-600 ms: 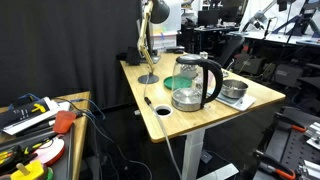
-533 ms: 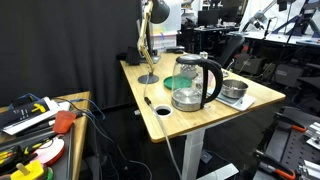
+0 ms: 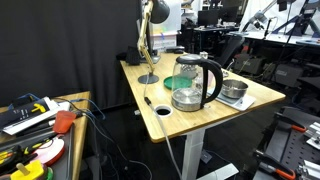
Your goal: Press the black button on the handle of the electric kettle to open the lid
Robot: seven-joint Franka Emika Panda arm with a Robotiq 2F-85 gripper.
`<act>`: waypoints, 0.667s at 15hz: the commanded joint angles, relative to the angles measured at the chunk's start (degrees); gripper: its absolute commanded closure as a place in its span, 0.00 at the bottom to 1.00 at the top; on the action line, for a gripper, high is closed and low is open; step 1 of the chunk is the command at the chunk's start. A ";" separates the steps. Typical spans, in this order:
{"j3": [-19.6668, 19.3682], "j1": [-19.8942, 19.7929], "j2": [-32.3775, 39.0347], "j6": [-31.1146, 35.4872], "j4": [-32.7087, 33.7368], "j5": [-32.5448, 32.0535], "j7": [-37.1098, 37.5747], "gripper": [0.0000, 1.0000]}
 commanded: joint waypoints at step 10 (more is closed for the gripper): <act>2.82 -0.25 -3.99 11.35 -3.72 -0.34 0.08 0.00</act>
